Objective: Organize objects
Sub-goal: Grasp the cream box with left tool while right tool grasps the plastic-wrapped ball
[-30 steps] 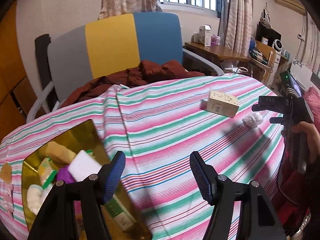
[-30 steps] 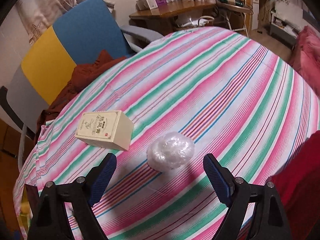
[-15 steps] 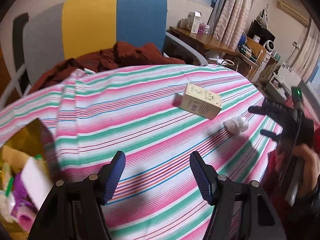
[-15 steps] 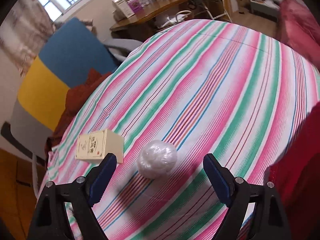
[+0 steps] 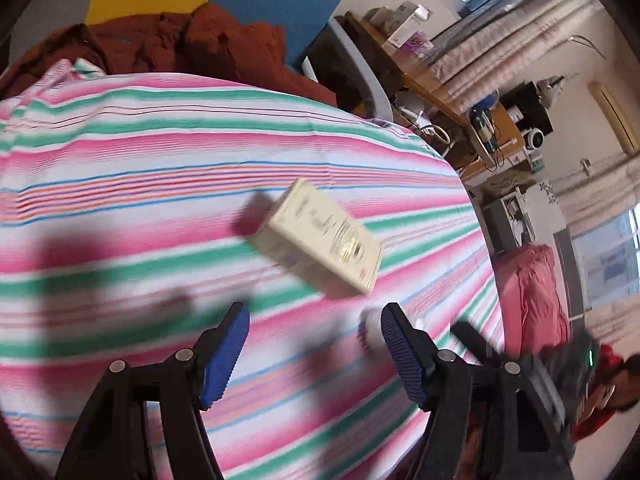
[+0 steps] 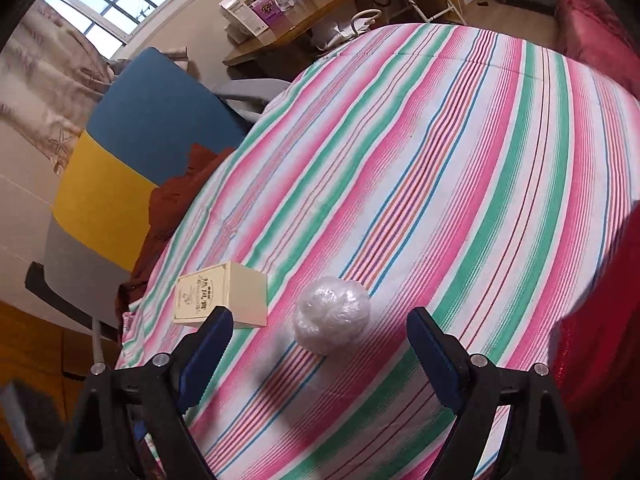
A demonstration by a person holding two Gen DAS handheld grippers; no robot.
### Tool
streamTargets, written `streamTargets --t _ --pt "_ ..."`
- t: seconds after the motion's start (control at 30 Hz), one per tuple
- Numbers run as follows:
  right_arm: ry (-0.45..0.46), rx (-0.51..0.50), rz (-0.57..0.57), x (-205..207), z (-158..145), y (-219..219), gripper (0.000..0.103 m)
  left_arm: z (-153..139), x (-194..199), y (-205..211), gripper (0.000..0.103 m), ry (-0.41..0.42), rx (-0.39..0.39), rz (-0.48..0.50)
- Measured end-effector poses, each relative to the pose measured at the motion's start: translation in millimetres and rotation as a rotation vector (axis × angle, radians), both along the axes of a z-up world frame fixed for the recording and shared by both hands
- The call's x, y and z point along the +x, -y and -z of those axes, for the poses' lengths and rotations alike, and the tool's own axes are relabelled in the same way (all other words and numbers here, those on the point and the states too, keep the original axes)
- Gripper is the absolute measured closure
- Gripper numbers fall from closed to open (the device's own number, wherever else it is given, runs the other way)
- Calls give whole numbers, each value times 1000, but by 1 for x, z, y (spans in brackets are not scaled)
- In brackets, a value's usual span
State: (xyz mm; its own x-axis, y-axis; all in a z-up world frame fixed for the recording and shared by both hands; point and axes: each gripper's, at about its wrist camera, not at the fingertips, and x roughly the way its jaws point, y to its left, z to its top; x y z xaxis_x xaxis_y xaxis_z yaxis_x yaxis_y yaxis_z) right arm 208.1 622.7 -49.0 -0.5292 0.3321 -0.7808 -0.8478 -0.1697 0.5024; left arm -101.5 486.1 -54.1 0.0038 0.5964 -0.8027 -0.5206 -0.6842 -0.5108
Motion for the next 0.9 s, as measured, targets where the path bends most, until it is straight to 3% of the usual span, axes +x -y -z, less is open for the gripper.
streamTargets --t 0.1,0.37,0.43,0.6,0.73,0.9 --pt "-20 5 -1 1 -2 0 13 7 -12 -25 21 19 -22 -63" --pt "-61 -15 -20 -2 2 -3 12 34 -45 -62 14 131 -107 -263" --pt "-65 -18 -21 -2 3 -3 11 33 -44 -74 14 79 -139 -234" --pt "-73 -32 -21 -2 7 -6 11 36 -24 -95 16 -85 -273 -36" --pt "-70 -36 -8 0 8 -7 11 40 -21 -74 27 -67 -190 15" --pt "-42 -27 -2 -1 8 -8 11 30 -9 -49 44 -125 -183 130"
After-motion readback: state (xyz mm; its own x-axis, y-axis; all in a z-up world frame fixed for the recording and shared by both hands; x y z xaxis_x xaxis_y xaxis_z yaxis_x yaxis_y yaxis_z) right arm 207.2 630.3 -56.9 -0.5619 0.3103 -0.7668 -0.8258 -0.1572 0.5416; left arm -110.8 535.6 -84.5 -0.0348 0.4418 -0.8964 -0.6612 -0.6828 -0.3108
